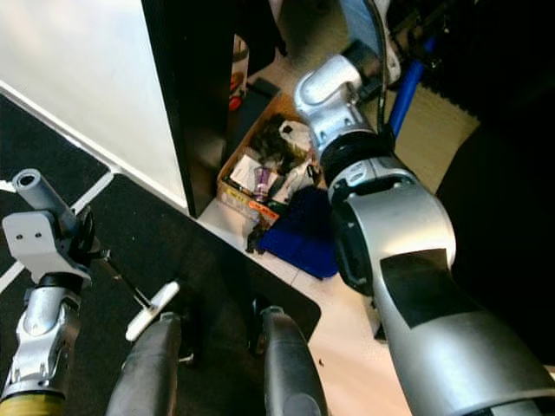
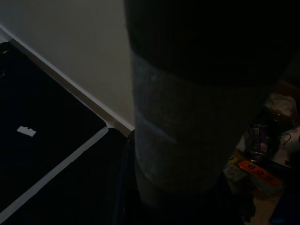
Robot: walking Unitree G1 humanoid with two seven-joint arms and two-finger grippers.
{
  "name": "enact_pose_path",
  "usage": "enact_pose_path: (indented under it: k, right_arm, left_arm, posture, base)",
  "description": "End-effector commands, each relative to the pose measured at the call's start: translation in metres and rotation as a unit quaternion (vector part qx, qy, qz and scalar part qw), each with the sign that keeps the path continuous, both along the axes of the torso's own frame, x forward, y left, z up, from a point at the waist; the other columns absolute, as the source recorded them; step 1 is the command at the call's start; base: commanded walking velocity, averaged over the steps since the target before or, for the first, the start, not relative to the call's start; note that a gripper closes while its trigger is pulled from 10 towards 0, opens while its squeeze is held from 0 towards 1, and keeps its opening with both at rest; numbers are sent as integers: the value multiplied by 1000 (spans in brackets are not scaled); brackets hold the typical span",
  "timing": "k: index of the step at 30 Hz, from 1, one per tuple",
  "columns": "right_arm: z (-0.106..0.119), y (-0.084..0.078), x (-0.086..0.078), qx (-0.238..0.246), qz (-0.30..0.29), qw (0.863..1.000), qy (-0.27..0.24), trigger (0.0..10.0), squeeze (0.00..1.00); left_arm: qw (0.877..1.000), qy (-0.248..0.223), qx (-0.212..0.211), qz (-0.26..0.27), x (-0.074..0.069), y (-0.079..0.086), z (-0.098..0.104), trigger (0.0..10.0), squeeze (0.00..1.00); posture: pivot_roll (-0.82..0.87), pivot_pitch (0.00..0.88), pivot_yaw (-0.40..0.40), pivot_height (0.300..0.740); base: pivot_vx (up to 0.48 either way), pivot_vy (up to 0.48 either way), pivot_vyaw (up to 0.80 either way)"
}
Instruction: Sweep floor
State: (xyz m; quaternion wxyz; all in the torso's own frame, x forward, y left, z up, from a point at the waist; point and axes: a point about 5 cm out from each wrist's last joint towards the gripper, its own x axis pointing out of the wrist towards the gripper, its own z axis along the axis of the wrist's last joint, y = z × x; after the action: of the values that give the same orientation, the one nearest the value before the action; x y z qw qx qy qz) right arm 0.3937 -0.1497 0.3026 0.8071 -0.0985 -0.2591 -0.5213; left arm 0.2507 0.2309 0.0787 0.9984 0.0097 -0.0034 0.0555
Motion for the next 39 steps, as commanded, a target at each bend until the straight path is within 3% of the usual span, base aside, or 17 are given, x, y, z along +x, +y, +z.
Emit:
enact_pose_path:
  k: [1, 3, 6, 7, 9, 16, 19, 25, 29, 31, 35, 39]
  right_arm:
    - [-1, -10, 0, 11, -10, 1000, 2, 10000, 0]
    - [-3, -14, 0, 35, -5, 999, 2, 10000, 0]
    - [-18, -30, 4, 187, 53, 981, 6, 10000, 0]
    - [-18, -30, 4, 187, 53, 981, 6, 10000, 0]
    - [-26, -44, 5, 257, 75, 964, -11, 10000, 0]
    - [-35, -73, 1, 332, 82, 938, -50, 10000, 0]
    - [-53, -113, -11, 400, 42, 911, -89, 10000, 0]
    - [-73, -133, -24, 401, 37, 906, -131, 10000, 0]
    - [-94, -142, -31, 408, 23, 905, -118, 10000, 0]
    - [-119, -155, -44, 421, -5, 902, -93, 10000, 0]
    - [-131, -163, -51, 425, -14, 902, -81, 10000, 0]
    - [-134, -172, -51, 383, 49, 921, -50, 10000, 0]
  left_arm:
    - [998, 56, -25, 0, -10, -7, -26, 10000, 0]
    - [998, 56, -24, -2, -9, -7, -26, 10000, 0]
    - [998, 54, -26, -2, -7, -8, -26, 10000, 0]
    - [998, 54, -26, -2, -7, -8, -26, 10000, 0]
    - [998, 51, -24, -4, -6, -7, -25, 10000, 0]
    - [999, 45, -23, -10, -2, -10, -23, 10000, 0]
    - [999, 44, -24, -20, 1, -14, -24, 10000, 0]
    - [998, 44, -23, -31, 4, -17, -24, 10000, 0]
    - [998, 44, -23, -36, 5, -19, -24, 10000, 0]
    - [998, 46, -23, -39, 7, -19, -24, 10000, 0]
    - [998, 46, -21, -41, 8, -19, -23, 10000, 0]
    - [998, 44, -19, -45, 13, -20, -21, 10000, 0]
  posture:
    - [61, 288, -191, 740]
    - [64, 280, -191, 740]
    - [70, 254, -182, 740]
    - [70, 254, -182, 740]
    - [75, 231, -174, 740]
    - [83, 193, -156, 740]
    - [83, 165, -131, 740]
    - [81, 151, -100, 740]
    - [86, 149, -83, 740]
    - [92, 148, -70, 740]
    - [94, 147, -64, 740]
    - [91, 142, -61, 740]
  base:
    - [0, 0, 0]
    - [0, 0, 0]
    - [0, 0, 0]
    - [0, 0, 0]
    - [0, 0, 0]
    - [0, 0, 0]
    - [0, 0, 0]
    - [0, 0, 0]
    - [0, 0, 0]
    - [0, 0, 0]
    - [0, 0, 0]
    - [0, 0, 0]
